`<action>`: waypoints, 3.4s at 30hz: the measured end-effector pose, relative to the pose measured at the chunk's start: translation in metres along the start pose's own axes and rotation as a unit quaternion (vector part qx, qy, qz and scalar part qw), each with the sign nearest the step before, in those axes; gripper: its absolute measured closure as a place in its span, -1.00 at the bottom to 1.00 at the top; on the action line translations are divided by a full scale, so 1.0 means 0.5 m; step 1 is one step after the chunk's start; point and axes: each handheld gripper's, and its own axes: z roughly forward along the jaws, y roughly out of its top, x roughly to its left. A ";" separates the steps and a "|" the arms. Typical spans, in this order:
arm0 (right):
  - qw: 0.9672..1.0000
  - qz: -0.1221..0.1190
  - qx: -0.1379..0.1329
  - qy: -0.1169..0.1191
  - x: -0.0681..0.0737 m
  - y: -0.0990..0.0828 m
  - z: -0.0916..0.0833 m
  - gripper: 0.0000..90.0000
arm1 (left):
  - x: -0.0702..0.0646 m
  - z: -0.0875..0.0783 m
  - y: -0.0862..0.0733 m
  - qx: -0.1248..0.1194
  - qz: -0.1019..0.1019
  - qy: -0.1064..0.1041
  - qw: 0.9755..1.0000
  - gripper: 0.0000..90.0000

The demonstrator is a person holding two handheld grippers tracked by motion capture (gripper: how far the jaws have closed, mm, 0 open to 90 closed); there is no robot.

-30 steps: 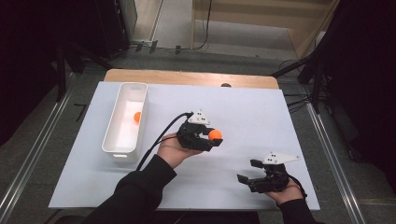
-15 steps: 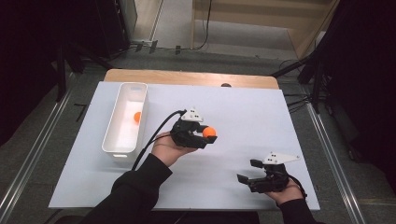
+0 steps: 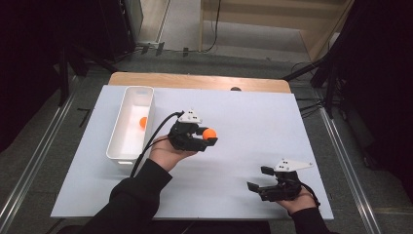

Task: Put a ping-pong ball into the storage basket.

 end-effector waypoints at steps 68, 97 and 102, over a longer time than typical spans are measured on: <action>1.000 -0.014 0.000 0.014 0.001 0.024 0.019 -0.70 | 0.097 -0.131 -0.028 -0.007 -0.059 0.077 0.995 0.13; 1.000 -0.014 0.001 0.014 0.002 0.024 0.020 -0.70 | 0.148 -0.199 -0.047 -0.027 -0.101 0.144 0.984 0.13; 1.000 -0.015 0.002 0.014 0.002 0.023 0.020 -0.70 | 0.151 -0.208 -0.051 -0.033 -0.101 0.166 0.980 0.13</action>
